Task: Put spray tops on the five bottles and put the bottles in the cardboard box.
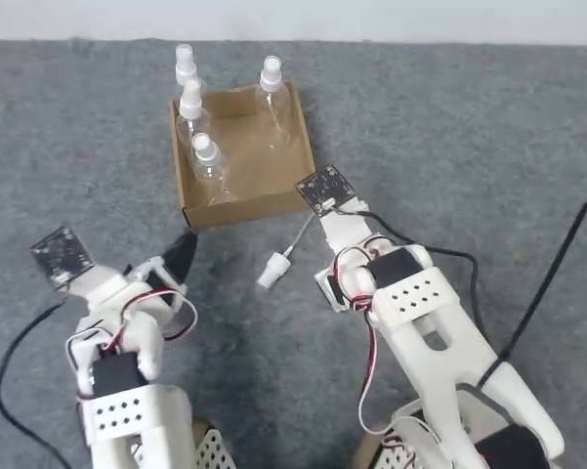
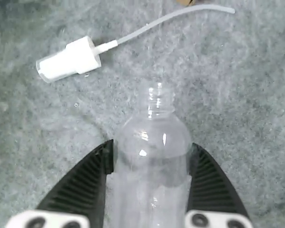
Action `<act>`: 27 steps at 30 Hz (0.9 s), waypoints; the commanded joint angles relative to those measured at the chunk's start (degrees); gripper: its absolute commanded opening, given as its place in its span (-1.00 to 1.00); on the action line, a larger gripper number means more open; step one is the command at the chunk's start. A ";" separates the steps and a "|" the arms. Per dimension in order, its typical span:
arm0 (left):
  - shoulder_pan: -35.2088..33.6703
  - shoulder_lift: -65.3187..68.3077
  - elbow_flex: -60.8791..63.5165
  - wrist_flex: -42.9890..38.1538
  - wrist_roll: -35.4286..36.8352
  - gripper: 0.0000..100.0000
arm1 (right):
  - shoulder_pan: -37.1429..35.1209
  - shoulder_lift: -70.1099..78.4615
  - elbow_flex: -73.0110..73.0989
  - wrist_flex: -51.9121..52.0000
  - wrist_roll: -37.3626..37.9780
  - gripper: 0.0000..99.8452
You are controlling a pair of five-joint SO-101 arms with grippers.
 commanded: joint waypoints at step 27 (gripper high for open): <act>25.85 -0.26 -9.10 15.91 -7.82 -0.53 | 13.05 -2.33 1.76 -11.47 -5.54 -0.76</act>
